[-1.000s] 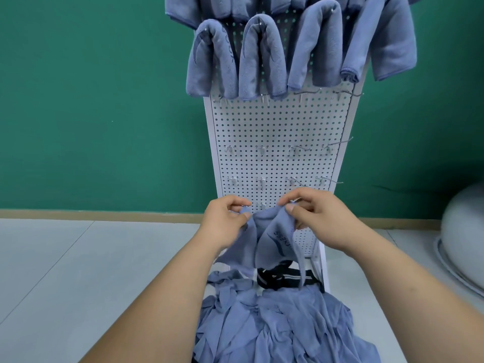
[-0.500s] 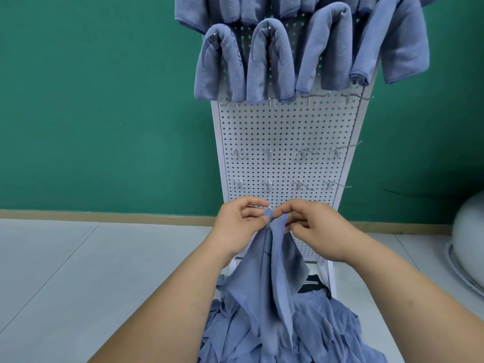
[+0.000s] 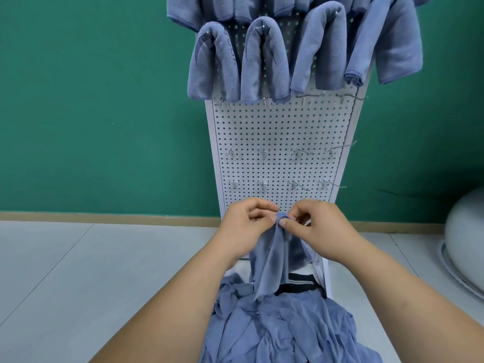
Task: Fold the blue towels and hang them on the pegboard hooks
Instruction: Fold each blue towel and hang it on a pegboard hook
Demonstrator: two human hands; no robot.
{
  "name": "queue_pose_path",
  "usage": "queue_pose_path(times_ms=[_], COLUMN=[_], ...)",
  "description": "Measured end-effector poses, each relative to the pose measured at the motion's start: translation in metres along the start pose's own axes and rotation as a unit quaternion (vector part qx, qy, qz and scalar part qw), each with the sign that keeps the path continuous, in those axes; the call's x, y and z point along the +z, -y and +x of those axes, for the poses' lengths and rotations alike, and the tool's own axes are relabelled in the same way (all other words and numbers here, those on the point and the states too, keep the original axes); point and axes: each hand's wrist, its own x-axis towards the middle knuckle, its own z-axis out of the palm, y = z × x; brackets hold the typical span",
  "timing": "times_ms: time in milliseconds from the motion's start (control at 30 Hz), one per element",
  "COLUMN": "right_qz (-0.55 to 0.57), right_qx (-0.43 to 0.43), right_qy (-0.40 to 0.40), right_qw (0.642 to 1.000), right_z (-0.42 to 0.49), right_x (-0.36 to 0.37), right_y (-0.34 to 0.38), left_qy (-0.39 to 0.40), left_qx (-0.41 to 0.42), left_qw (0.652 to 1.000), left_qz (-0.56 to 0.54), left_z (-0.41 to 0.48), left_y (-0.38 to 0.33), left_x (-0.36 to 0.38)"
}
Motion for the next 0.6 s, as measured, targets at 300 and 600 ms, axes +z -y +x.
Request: queue_pose_path(times_ms=[300, 600], right_qz=[0.102, 0.165], right_qx=[0.015, 0.065], right_qy=[0.083, 0.102], right_qw=[0.991, 0.979], right_z=[-0.004, -0.003], right_x=[-0.011, -0.01], right_y=[-0.008, -0.025], left_qy=[0.019, -0.001], left_qx=[0.032, 0.046], left_qw=[0.999, 0.994], left_qz=[0.022, 0.096], left_z=[0.002, 0.003], left_y=[0.004, 0.004], left_x=[0.004, 0.004])
